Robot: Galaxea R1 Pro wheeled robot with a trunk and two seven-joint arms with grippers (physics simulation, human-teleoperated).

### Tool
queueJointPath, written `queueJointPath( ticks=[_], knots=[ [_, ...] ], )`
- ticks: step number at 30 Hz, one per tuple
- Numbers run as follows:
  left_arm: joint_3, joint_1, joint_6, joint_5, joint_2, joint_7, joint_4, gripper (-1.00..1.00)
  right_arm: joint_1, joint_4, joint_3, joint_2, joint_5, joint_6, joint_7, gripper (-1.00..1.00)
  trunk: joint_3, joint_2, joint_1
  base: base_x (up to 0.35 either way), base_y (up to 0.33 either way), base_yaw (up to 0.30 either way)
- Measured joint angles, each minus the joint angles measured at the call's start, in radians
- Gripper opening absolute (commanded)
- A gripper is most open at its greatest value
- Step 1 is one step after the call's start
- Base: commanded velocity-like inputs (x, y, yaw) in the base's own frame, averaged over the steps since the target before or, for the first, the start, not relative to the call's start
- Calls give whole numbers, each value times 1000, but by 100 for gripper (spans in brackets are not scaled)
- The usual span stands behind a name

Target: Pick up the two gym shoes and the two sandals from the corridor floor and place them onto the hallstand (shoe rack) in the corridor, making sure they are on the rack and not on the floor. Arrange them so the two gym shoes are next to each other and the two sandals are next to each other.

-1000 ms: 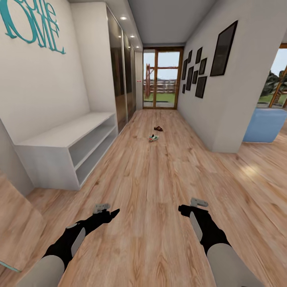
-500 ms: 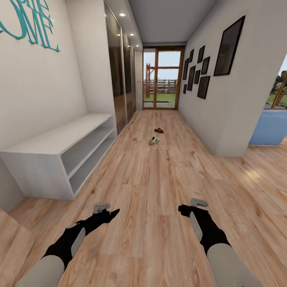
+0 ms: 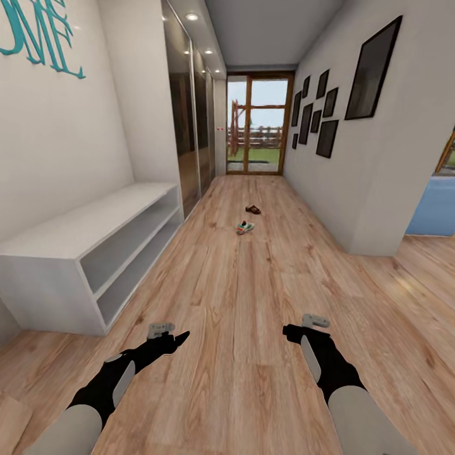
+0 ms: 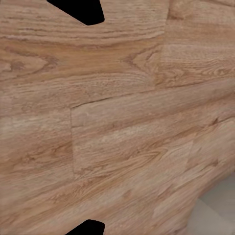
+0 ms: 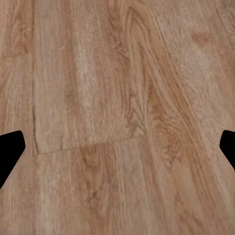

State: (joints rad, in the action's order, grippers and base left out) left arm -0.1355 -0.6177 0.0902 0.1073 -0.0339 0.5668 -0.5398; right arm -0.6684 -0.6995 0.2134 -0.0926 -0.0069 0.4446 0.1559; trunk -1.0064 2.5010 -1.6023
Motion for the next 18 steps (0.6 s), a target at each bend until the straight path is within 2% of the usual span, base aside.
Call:
queueJointPath(
  ticks=[18],
  knots=[
    [0,0,0,0,0,0,0,100,0,0,0,0,0,0,0,100,0,0,0,347,0,0]
  ],
)
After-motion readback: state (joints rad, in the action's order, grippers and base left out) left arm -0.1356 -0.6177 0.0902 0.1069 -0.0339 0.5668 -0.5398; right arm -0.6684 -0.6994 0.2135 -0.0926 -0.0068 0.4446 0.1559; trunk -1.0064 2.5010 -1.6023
